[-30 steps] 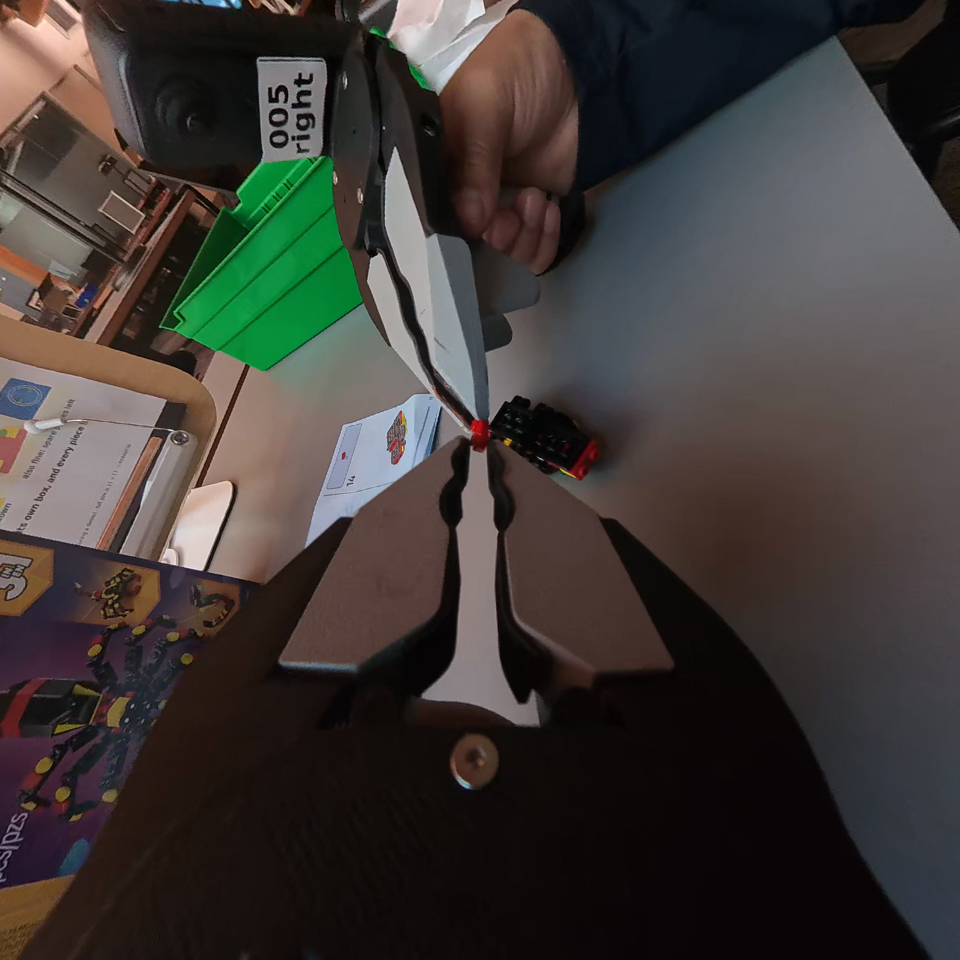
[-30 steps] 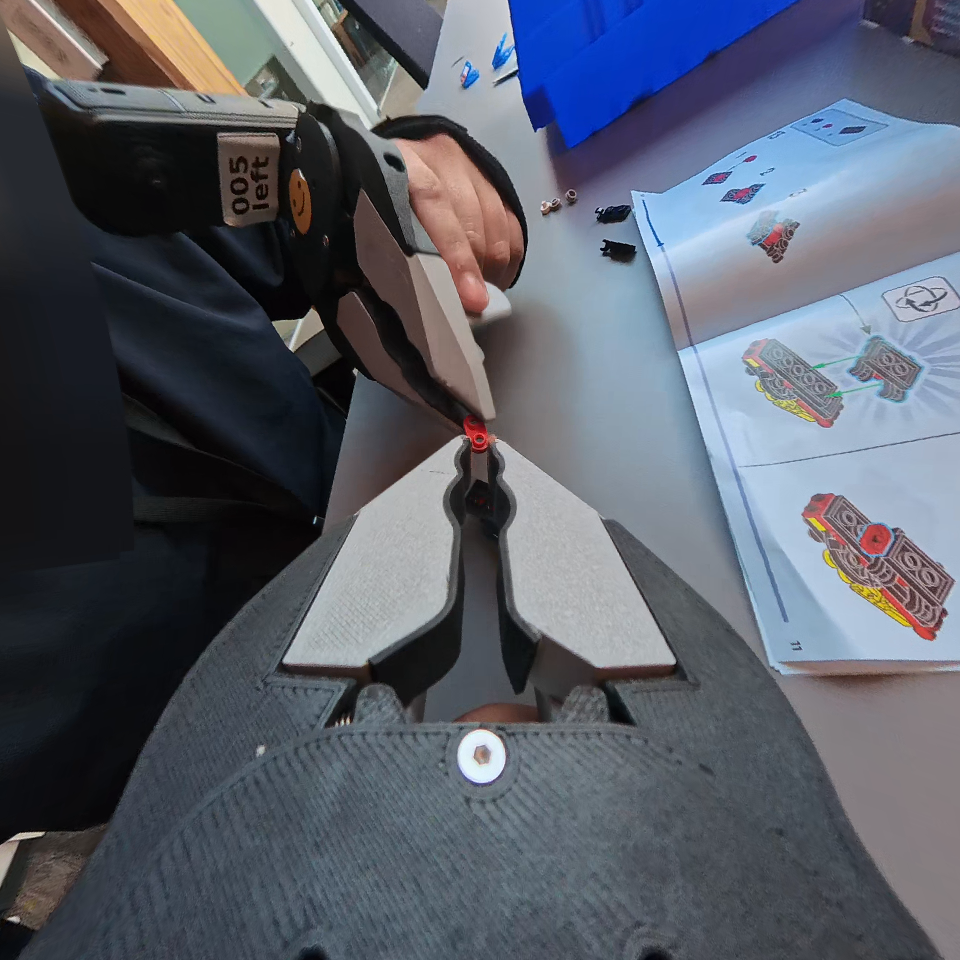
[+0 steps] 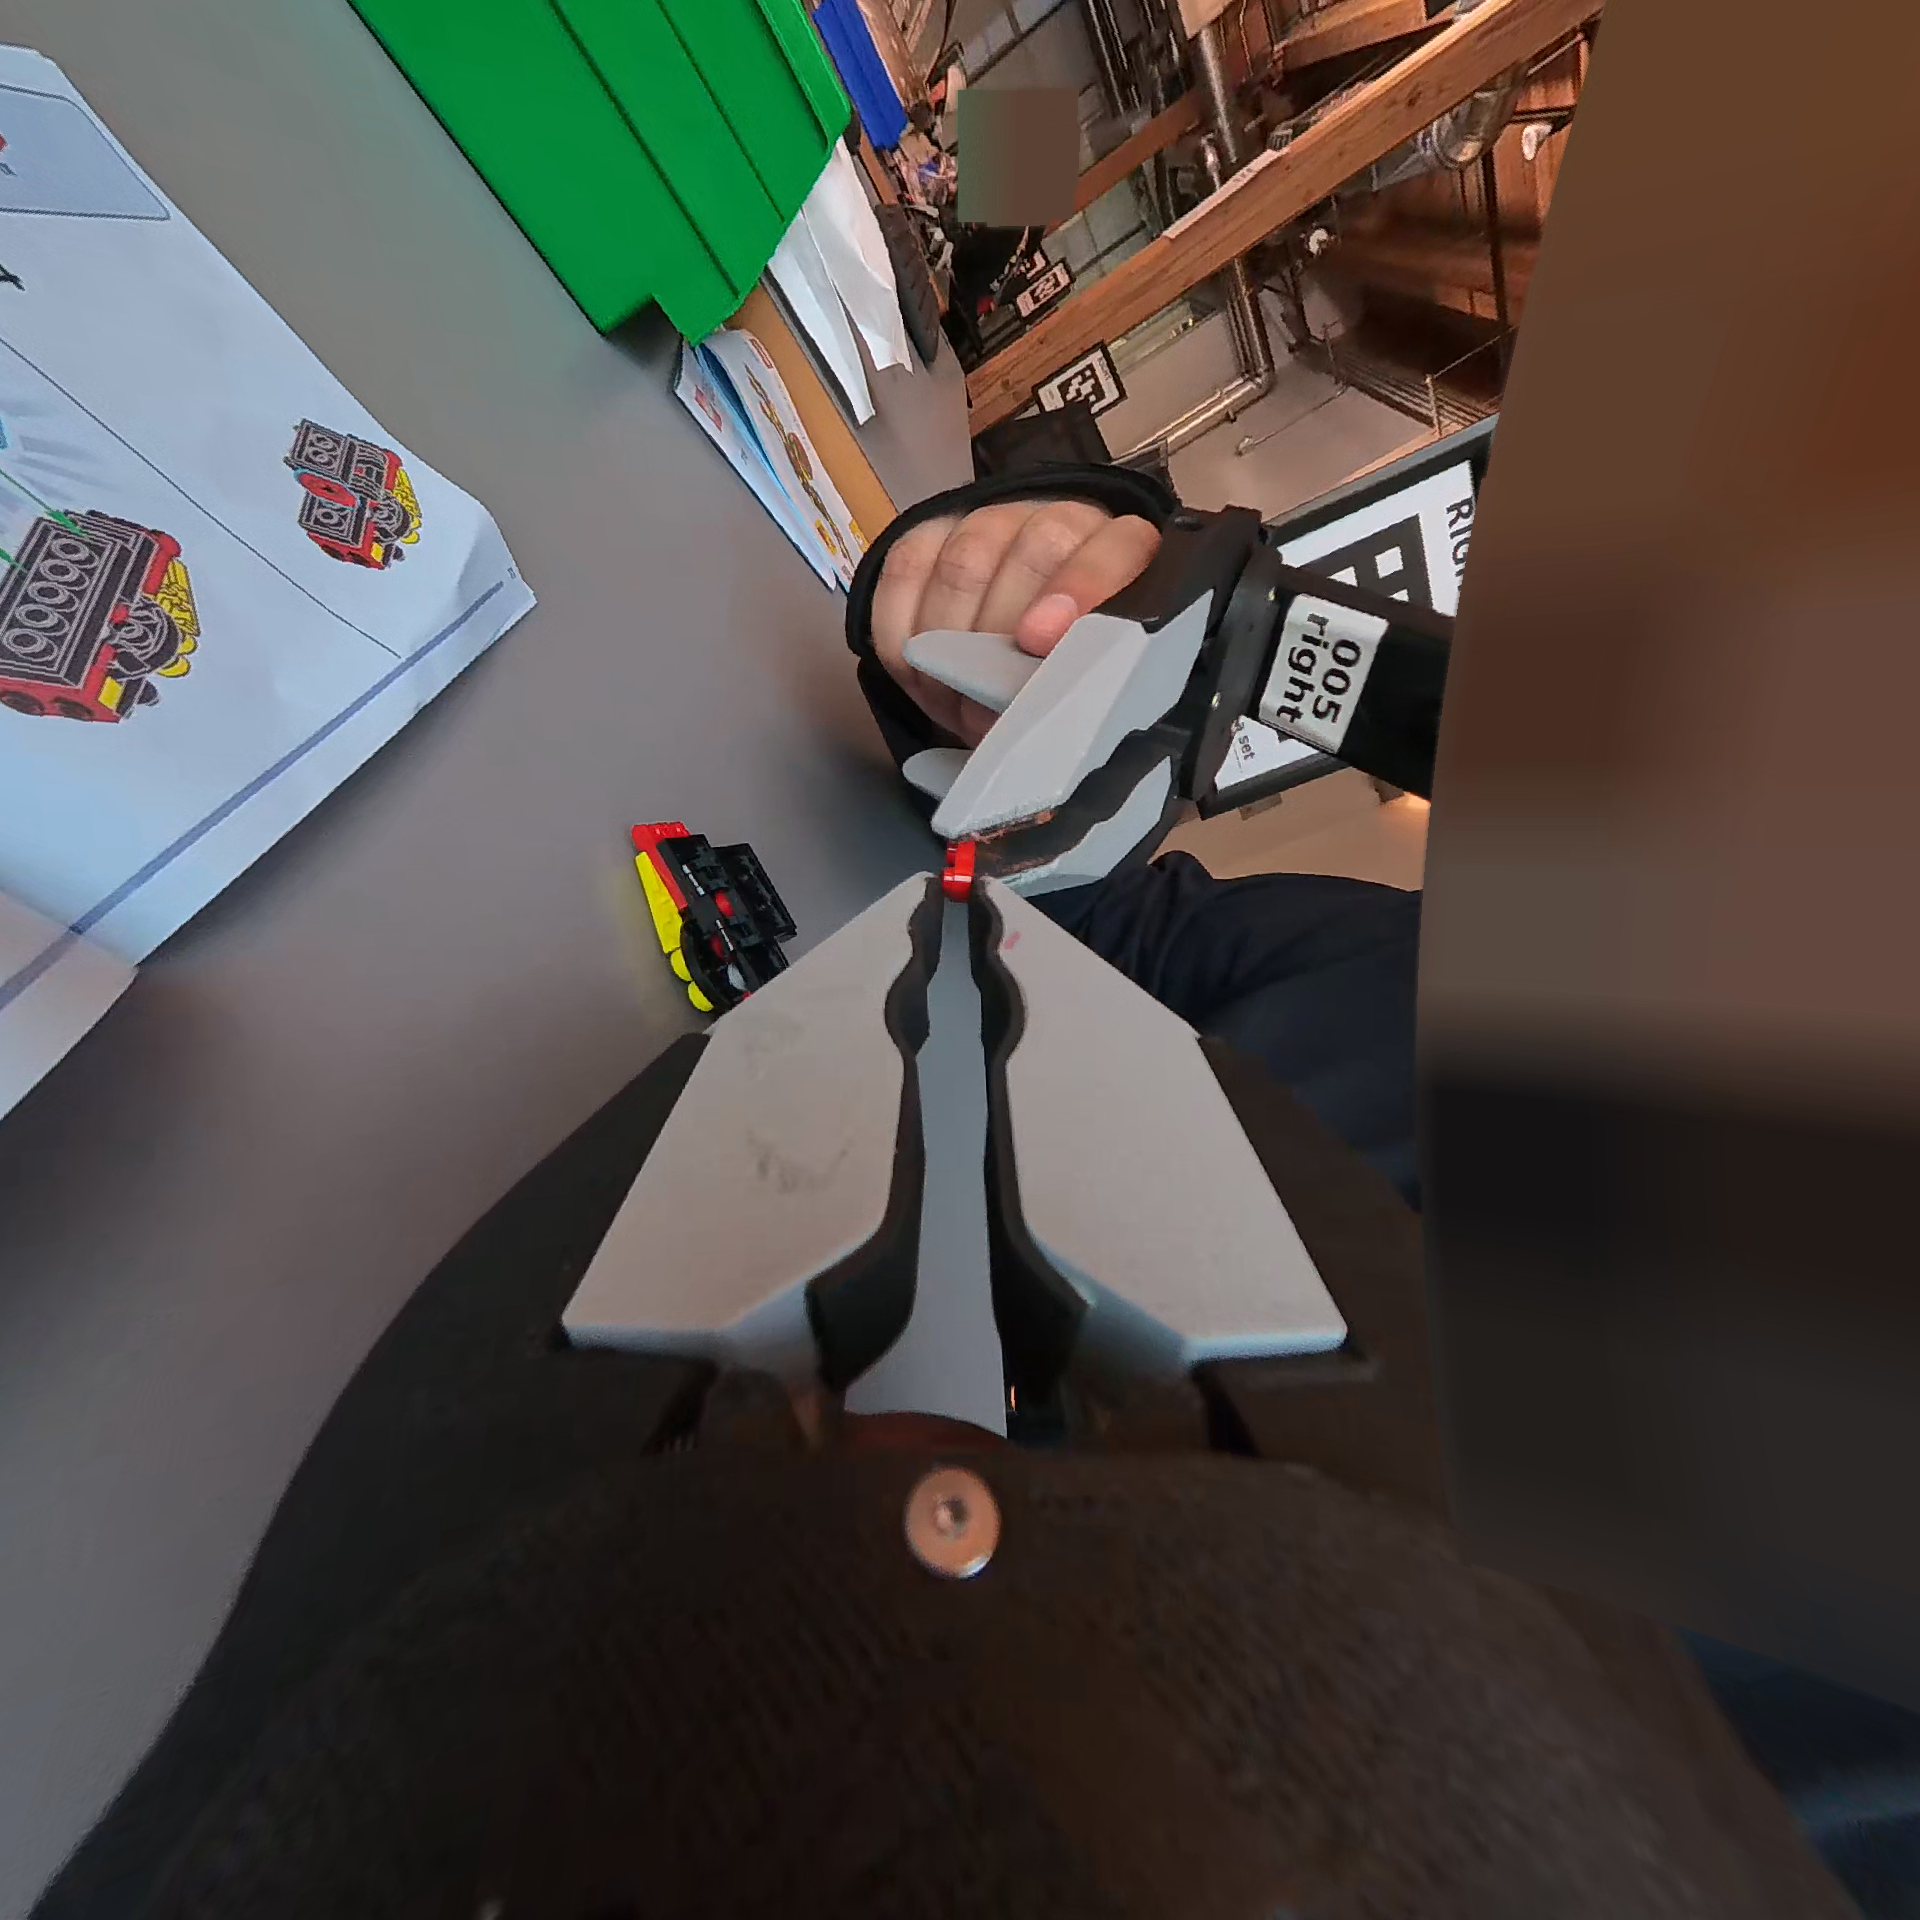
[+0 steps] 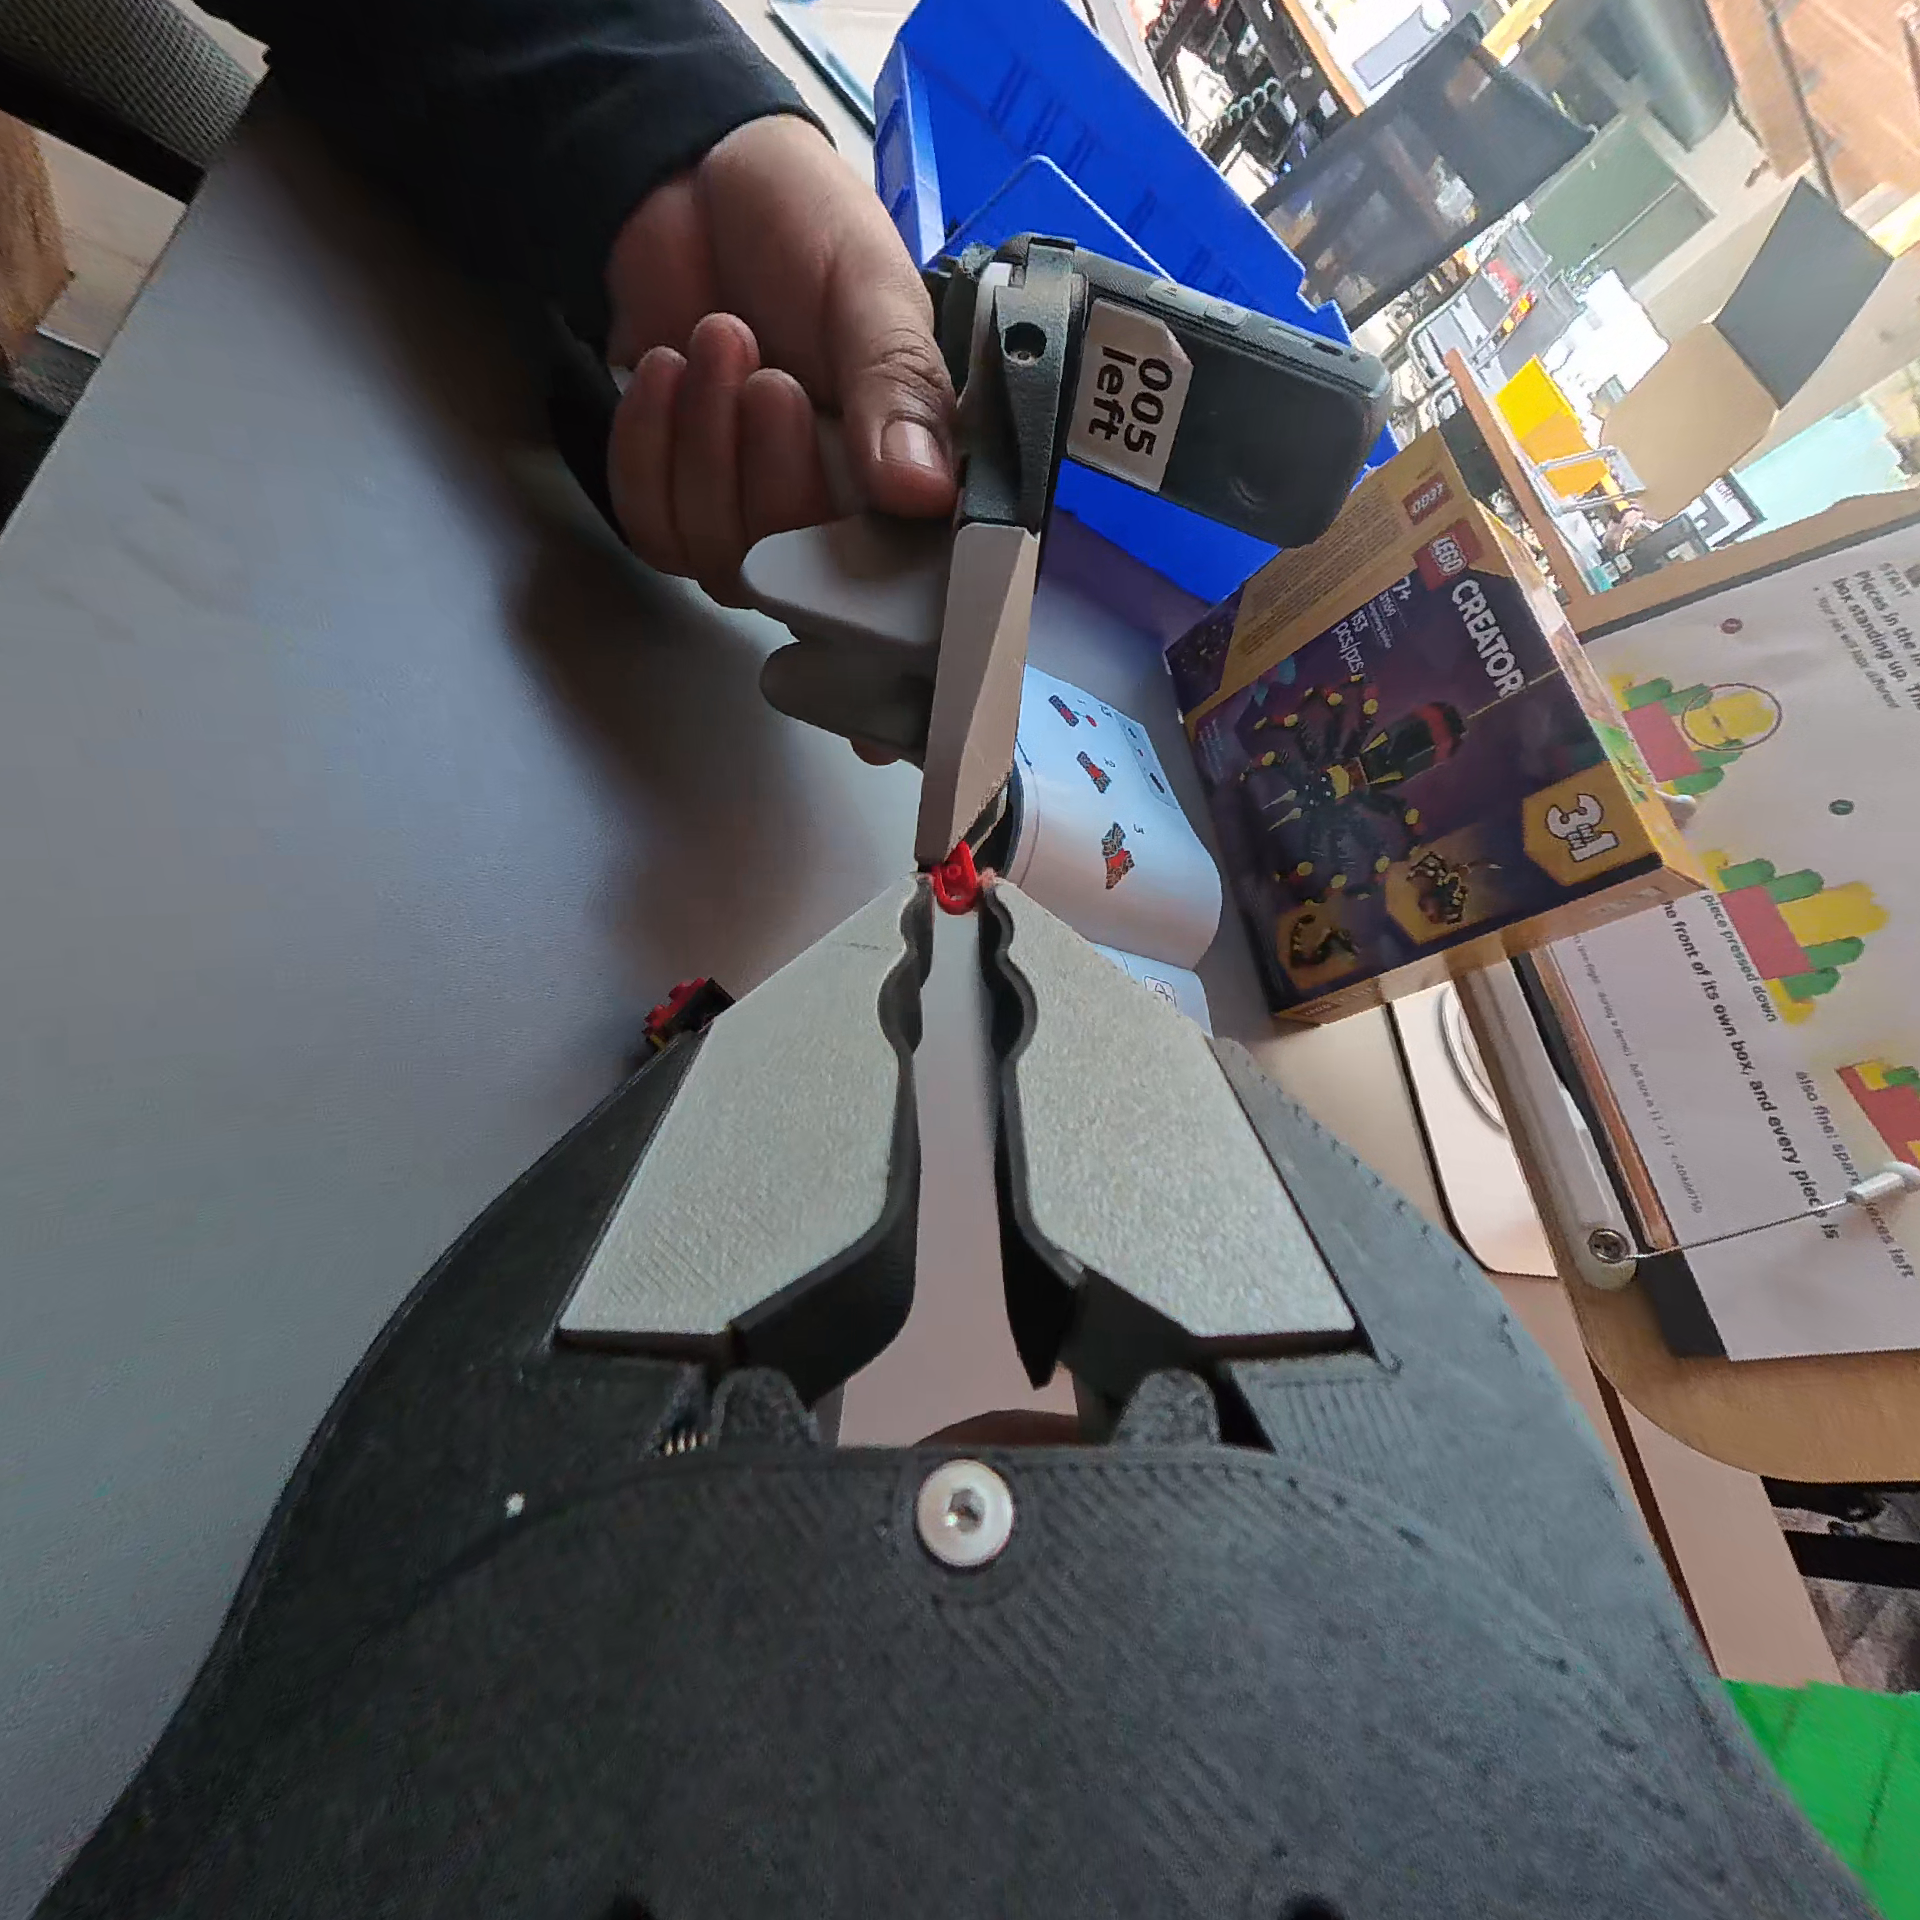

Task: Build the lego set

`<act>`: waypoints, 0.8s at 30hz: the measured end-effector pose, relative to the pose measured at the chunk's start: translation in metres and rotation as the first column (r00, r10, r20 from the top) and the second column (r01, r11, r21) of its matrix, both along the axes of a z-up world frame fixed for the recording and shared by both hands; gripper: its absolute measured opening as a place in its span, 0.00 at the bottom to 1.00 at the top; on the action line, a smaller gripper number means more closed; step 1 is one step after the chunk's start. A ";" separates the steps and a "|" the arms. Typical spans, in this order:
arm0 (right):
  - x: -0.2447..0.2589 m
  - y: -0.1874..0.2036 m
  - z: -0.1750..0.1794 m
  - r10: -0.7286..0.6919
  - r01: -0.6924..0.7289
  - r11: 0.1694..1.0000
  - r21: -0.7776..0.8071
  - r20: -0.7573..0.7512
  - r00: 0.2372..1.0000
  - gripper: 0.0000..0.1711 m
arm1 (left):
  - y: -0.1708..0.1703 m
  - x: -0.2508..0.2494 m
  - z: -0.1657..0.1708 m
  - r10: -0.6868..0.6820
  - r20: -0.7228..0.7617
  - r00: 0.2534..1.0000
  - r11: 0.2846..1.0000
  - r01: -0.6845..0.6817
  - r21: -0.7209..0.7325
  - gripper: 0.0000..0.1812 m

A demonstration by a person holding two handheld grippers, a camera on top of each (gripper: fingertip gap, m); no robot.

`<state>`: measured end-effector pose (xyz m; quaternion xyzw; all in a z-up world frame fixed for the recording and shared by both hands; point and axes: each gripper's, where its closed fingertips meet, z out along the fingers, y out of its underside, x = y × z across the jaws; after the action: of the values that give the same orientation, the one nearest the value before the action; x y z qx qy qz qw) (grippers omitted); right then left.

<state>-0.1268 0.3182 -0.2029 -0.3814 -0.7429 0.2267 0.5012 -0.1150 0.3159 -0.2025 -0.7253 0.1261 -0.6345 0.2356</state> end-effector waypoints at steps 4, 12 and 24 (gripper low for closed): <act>-0.001 0.000 -0.004 -0.002 0.002 0.999 0.036 0.015 1.000 0.03 | 0.001 0.000 -0.005 0.004 -0.014 1.000 1.000 -0.004 -0.028 0.02; -0.001 0.006 0.000 -0.024 0.024 0.997 -0.068 0.006 1.000 0.03 | 0.002 -0.004 0.000 0.016 -0.070 0.997 0.998 -0.012 0.064 0.02; 0.030 0.070 -0.017 -0.228 0.290 0.798 -0.529 0.180 0.957 0.03 | -0.021 0.004 -0.061 -0.014 -0.564 0.825 0.929 0.220 0.298 0.12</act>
<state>-0.0970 0.3880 -0.2196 -0.6188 -0.6128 0.3389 0.3560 -0.1110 0.2948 -0.2636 -0.8142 0.3445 -0.3784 0.2742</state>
